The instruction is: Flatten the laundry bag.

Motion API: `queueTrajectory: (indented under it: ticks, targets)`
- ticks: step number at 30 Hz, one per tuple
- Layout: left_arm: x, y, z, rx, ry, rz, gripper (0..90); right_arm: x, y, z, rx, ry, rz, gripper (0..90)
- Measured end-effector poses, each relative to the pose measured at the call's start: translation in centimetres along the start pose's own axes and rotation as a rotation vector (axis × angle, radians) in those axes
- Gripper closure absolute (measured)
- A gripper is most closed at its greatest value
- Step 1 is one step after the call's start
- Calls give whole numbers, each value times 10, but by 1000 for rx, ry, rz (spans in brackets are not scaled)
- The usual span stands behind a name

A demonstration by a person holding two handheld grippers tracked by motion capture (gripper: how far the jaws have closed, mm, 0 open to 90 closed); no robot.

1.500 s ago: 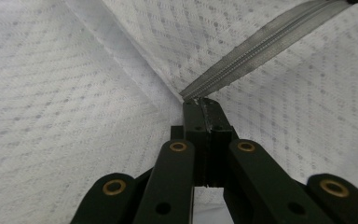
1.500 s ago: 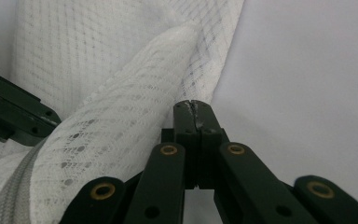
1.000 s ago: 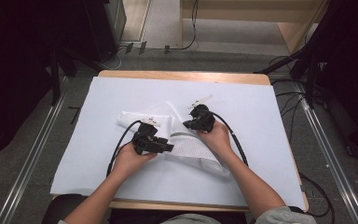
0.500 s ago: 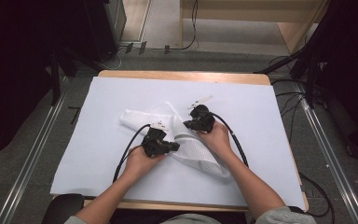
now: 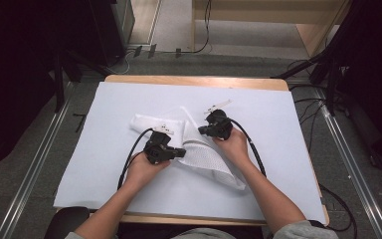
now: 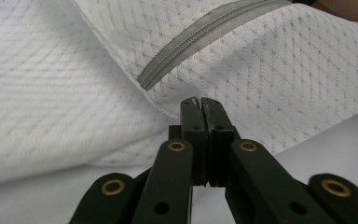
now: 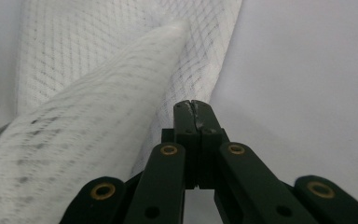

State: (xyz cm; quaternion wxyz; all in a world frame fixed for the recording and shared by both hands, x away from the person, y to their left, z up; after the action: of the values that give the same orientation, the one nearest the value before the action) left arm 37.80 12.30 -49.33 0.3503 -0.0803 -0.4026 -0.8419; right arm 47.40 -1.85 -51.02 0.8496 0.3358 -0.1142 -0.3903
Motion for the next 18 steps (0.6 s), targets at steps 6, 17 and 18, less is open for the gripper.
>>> queueTrajectory:
  ticks: [6,17,18]
  targets:
    - [-1,1,12,5,16,-6,900,18,0,10,12,-44,-31,900]
    - [-15,0,40,21,28,14,900,56,-4,30,56,-84,-135,900]
    - [-16,-1,42,20,34,15,900,59,-5,31,59,-87,-137,900]
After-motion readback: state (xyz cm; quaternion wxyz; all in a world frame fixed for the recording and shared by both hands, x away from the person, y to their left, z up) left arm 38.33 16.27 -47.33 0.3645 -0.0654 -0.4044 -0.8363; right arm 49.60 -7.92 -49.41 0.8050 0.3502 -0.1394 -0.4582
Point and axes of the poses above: each handheld gripper's, and its own axes: z roughly backward along the jaws, y roughly out of its top, x roughly to its right, the point moved 7 cm from there along -z, roughly forward along the jaws, and after that the axes turned 9 degrees about -y, right-handed, at the moved point
